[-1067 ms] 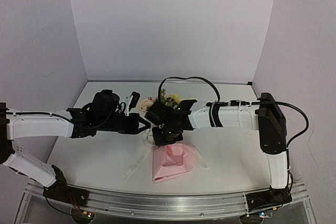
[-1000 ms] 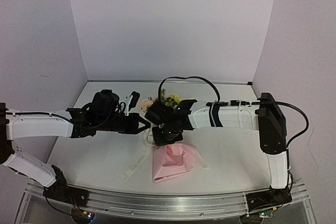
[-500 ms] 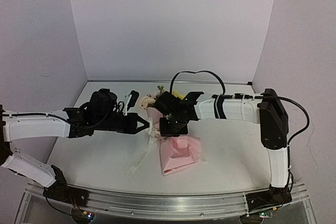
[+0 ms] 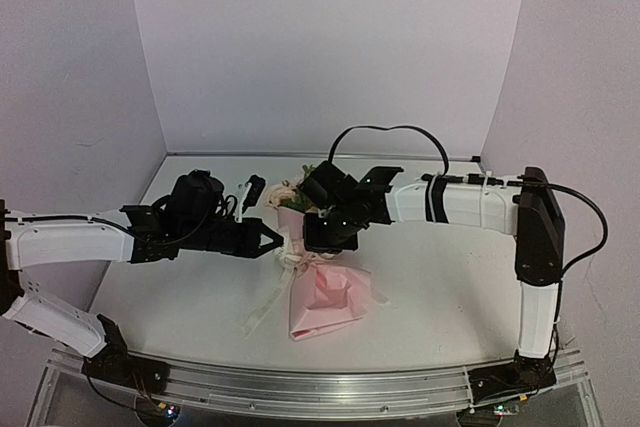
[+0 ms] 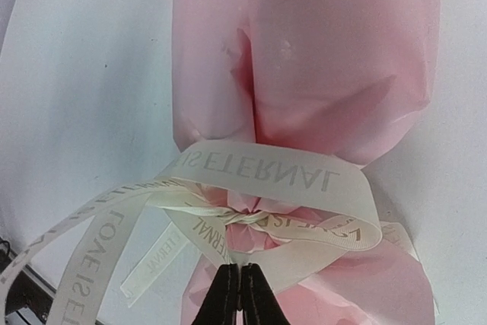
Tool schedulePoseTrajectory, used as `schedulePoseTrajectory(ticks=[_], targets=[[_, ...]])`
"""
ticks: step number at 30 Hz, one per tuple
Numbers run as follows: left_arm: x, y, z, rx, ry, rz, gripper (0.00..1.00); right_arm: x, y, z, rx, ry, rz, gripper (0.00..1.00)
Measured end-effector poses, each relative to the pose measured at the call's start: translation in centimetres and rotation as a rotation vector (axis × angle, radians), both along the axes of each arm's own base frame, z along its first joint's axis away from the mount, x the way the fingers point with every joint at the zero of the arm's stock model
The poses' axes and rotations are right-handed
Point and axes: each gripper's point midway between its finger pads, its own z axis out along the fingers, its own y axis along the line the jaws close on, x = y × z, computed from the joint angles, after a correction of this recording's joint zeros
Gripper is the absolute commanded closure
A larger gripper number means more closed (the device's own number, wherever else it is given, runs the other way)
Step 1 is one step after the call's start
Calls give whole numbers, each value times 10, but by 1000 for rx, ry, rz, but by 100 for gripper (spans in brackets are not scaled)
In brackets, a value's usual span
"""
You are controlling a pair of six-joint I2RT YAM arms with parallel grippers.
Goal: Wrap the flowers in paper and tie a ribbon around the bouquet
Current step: Cross the half-tied ribbon over the folded bouquet.
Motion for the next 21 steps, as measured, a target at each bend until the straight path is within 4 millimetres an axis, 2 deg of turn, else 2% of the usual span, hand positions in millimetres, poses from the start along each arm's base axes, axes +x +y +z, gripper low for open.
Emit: schedulePoseTrajectory(ticks=[6, 12, 21], targets=[[-1, 1, -2, 7, 6, 0, 100, 0, -3, -4, 5, 23, -20, 100], [-4, -1, -1, 0, 12, -22, 100, 17, 3, -8, 35, 33, -78, 100], [-7, -1, 3, -6, 3, -37, 100, 31, -3, -24, 44, 41, -160, 100]])
